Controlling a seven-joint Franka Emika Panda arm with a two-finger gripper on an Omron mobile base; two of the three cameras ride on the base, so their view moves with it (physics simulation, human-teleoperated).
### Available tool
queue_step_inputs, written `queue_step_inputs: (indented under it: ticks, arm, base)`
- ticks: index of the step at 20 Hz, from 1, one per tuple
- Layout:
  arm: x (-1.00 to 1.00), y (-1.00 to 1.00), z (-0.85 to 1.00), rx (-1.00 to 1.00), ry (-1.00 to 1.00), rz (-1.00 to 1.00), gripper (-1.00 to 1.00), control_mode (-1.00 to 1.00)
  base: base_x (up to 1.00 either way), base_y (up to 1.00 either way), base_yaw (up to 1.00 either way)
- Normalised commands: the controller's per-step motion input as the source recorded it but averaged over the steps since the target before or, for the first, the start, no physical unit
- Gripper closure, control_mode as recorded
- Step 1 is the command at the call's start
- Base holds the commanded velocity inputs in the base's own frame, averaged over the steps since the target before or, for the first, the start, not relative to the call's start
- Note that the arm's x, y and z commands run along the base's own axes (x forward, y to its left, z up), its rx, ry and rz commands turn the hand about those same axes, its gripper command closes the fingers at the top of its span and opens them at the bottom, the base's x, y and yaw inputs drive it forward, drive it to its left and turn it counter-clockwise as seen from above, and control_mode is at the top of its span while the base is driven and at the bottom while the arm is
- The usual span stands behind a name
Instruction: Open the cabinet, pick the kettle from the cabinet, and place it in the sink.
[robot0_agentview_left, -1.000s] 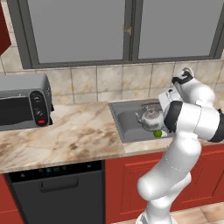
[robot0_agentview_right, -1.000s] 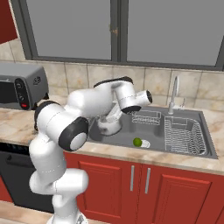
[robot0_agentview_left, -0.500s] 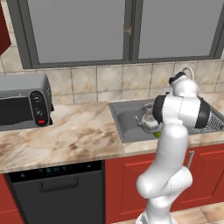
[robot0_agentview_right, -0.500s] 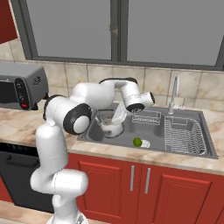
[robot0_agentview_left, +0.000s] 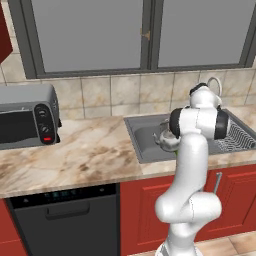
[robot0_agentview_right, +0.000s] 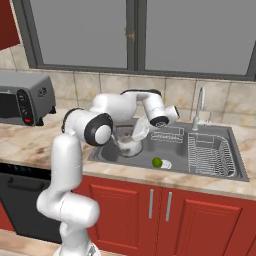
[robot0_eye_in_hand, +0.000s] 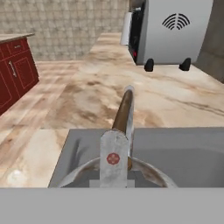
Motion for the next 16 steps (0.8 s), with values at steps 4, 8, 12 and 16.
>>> queue_step_inputs:
  ticks: [4,8,12,16]
  arm:
    - [0.33,-0.02,-0.15,0.03,0.1,0.01,1.0,-1.0]
    - [0.32,-0.04,-0.14,0.04,0.1,0.01,1.0,-1.0]
    - [0.31,-0.04,-0.15,0.04,0.11,0.01,1.0,-1.0]
    - [0.37,-0.06,-0.18,0.05,0.14,0.02,1.0,-1.0]
  base:
    - [0.0,0.0,0.0]
    - [0.0,0.0,0.0]
    - [0.0,0.0,0.0]
    - [0.0,0.0,0.0]
